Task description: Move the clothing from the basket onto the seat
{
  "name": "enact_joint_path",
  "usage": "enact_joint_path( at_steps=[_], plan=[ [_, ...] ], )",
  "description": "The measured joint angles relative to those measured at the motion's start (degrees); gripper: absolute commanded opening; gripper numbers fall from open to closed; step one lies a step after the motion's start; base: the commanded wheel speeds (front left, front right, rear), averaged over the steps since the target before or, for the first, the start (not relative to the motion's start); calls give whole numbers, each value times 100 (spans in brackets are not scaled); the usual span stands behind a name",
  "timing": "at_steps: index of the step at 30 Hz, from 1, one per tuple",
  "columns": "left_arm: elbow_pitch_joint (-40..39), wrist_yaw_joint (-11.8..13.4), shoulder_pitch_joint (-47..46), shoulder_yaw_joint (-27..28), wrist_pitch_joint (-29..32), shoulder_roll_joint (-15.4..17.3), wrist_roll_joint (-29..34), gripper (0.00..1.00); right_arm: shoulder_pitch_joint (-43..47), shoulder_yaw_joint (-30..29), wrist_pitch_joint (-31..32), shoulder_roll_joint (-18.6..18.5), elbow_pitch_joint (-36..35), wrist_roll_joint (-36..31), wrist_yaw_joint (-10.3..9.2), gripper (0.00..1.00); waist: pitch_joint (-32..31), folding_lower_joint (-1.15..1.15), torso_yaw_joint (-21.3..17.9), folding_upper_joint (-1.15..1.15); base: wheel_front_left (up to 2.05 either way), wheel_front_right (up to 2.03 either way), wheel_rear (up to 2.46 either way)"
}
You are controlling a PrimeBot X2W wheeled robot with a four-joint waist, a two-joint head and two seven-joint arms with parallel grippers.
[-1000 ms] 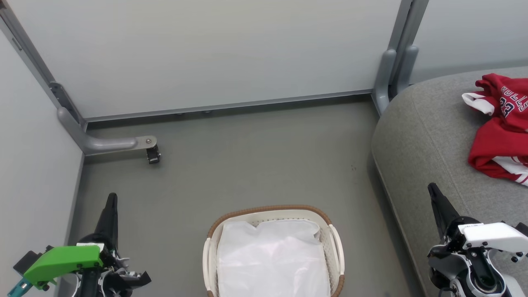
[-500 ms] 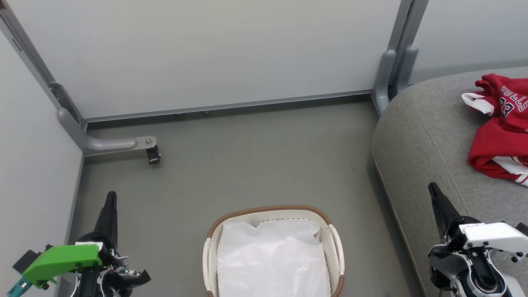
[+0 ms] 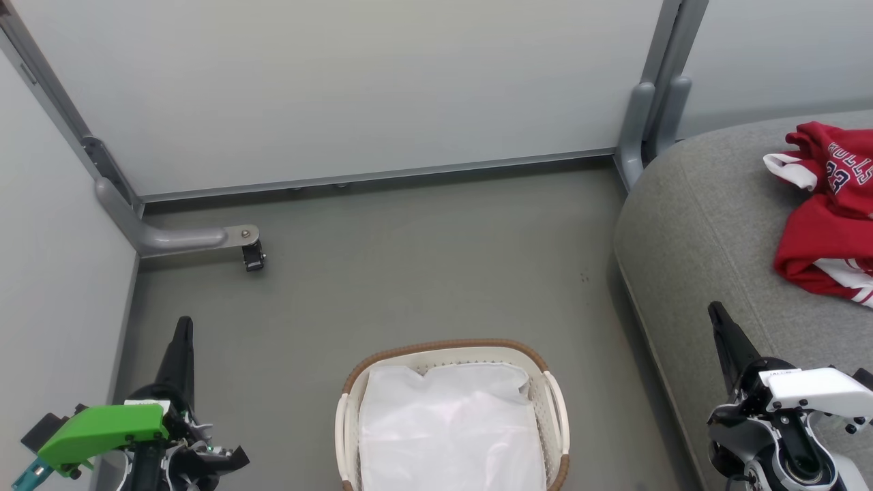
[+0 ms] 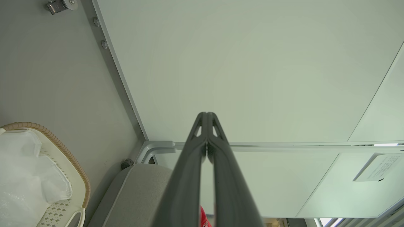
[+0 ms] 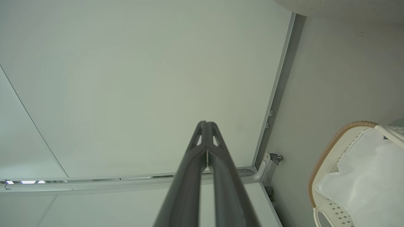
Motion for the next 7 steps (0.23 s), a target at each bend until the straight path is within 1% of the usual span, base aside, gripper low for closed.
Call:
enact_joint_path(
  at_steps=[7],
  plan=[
    [0,0,-1,0,0,0,0,0,0,1,0,0,0,0,0,0,0,0,0,0,0,0,0]
  ],
)
